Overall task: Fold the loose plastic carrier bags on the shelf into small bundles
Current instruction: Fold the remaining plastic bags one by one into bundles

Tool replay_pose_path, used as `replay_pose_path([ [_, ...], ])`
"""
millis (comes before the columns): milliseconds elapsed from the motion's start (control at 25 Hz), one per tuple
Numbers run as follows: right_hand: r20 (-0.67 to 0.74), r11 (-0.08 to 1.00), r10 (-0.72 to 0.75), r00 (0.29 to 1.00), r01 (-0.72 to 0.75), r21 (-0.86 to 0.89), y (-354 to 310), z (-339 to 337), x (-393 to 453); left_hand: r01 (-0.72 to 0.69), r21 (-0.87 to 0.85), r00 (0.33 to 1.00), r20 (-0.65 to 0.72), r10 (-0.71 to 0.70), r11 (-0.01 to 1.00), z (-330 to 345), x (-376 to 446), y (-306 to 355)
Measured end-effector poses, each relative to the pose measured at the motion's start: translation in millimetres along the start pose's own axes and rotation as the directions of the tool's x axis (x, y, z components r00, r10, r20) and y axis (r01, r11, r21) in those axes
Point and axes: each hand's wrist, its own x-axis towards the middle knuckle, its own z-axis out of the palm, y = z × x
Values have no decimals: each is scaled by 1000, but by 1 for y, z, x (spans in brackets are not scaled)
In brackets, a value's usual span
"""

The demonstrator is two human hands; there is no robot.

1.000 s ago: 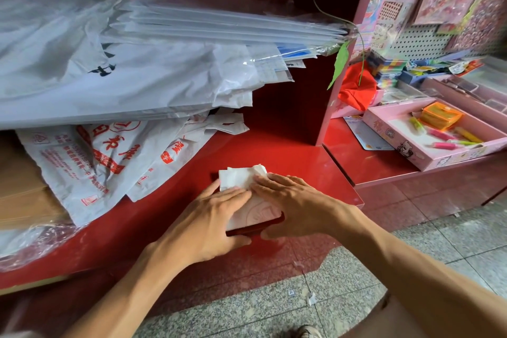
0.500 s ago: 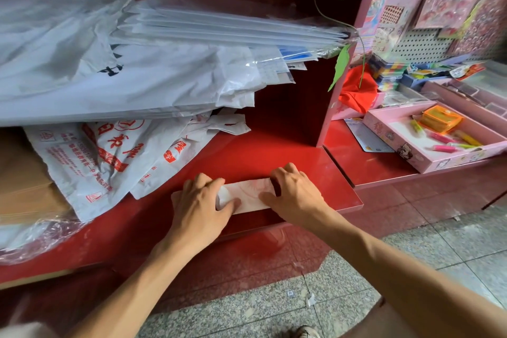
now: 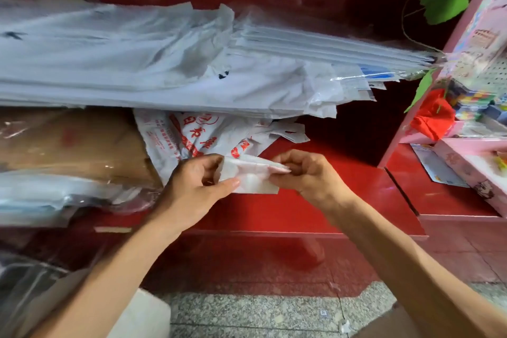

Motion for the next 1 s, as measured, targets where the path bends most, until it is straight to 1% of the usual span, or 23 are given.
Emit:
replay_pose_path([
  [80, 117, 995, -5, 993, -7, 101, -27, 54, 5, -1, 9, 988, -156, 2, 1000, -54, -41, -5],
  [160, 246, 983, -20, 969, -26, 183, -50, 110, 5, 39, -53, 948, -315, -54, 998, -99, -87, -15],
  [200, 337, 979, -30, 941, -40, 198, -60, 148, 4, 69, -93, 903, -418, -101, 993, -121, -117, -25],
  [280, 493, 981, -12, 870, -86, 175, -76, 227, -5, 100, -169, 787, -589, -182, 981, -158, -176, -46],
  [360, 598, 989, 17, 801, -102, 108, -86, 305, -18, 161, -202, 655, -710, -258, 966, -186, -236, -74],
  [400, 639, 992, 32, 768, -100, 71, -87, 340, -26, 235, -192, 586, -754, -296, 953, -196, -266, -93],
  [440, 672, 995, 44, 739, -89, 33, -85, 373, -33, 333, -169, 526, -783, -332, 928, -201, -296, -115],
  [480, 693, 998, 53, 719, -68, -6, -82, 398, -40, 450, -139, 479, -796, -370, 882, -201, -324, -137],
  [560, 734, 997, 56, 677, 3, -78, -66, 443, -51, 676, -7, 412, -826, -385, 737, -192, -376, -178],
  [600, 752, 991, 45, 658, 68, -118, -56, 463, -59, 765, 96, 419, -825, -379, 636, -186, -400, -197],
  [640, 770, 974, 19, 638, 162, -159, -45, 479, -65, 829, 172, 429, -806, -408, 531, -181, -416, -212],
  [680, 793, 942, -9, 610, 270, -197, -33, 495, -72, 878, 193, 406, -785, -468, 438, -179, -427, -222],
  [720, 819, 900, -28, 574, 371, -229, -24, 508, -79, 911, 184, 369, -764, -529, 368, -181, -434, -230],
  [760, 845, 854, -51, 532, 462, -239, -18, 519, -87, 929, 178, 344, -739, -580, 324, -184, -436, -235],
  [800, 859, 816, -88, 504, 531, -229, -14, 527, -96, 937, 182, 333, -722, -607, 299, -189, -434, -238],
  [840, 856, 798, -134, 500, 567, -206, -11, 535, -104, 941, 195, 330, -718, -613, 278, -191, -432, -241],
  [920, 824, 784, -237, 515, 602, -151, -7, 550, -122, 944, 188, 317, -736, -598, 269, -192, -430, -248],
  [1000, 812, 762, -289, 507, 636, -125, 2, 563, -135, 951, 176, 296, -747, -596, 253, -192, -430, -255],
])
